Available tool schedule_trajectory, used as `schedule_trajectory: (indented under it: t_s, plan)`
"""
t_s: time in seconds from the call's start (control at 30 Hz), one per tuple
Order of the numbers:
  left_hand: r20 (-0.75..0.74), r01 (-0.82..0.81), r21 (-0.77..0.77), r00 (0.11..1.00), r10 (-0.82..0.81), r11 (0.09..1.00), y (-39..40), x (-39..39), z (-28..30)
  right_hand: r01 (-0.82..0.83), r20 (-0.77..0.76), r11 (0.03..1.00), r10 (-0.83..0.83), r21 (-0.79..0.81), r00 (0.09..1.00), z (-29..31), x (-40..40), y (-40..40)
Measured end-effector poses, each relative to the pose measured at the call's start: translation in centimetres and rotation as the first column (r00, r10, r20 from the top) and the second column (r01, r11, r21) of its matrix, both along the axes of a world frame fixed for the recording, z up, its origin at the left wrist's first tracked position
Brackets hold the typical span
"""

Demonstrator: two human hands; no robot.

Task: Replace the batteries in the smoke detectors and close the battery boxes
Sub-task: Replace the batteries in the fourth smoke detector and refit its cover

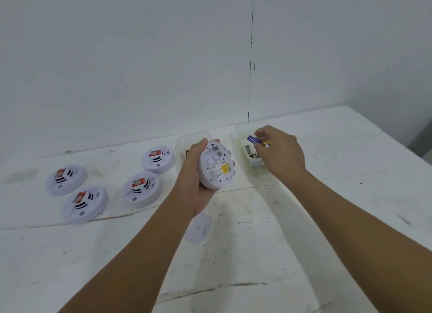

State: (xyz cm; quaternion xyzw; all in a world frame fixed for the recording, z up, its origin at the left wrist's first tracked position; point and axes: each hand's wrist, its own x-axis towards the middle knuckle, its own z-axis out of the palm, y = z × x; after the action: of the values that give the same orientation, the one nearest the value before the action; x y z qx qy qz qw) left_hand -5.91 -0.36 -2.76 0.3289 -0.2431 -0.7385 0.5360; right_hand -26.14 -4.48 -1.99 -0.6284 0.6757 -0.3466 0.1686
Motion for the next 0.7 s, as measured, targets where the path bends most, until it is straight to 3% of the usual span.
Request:
schedule_trajectory:
  t_s: [0.17, 0.3, 0.4, 0.57, 0.7]
  plan:
    - [-0.013, 0.004, 0.025, 1.000, -0.004, 1.000, -0.4, 0.1, 0.1, -0.034, -0.167, 0.991, 0.056, 0.132, 0.984, -0.5, -0.2, -1.8]
    - [-0.043, 0.014, 0.048, 0.999, -0.012, 0.999, -0.5, 0.6, 0.0, -0.050, -0.101, 0.996, 0.058, 0.079, 0.993, -0.9, 0.2, -2.0]
    - [-0.068, 0.021, 0.058, 0.998, -0.017, 0.998, -0.4, 0.9, -0.4, -0.112, -0.059, 0.985, 0.120, 0.132, 0.991, -1.1, 0.6, -2.4]
    - [-0.079, 0.031, 0.069, 0.997, -0.026, 0.997, 0.0, 1.2, -0.4, -0.208, -0.270, 0.940, 0.281, 0.271, 0.921, -0.7, 0.9, -2.9]
    - [-0.081, -0.003, 0.045, 0.997, 0.006, 0.999, 0.4, 2.0, 0.0, -0.207, -0.202, 0.928, 0.277, 0.310, 0.940, -0.5, 1.2, -3.0]
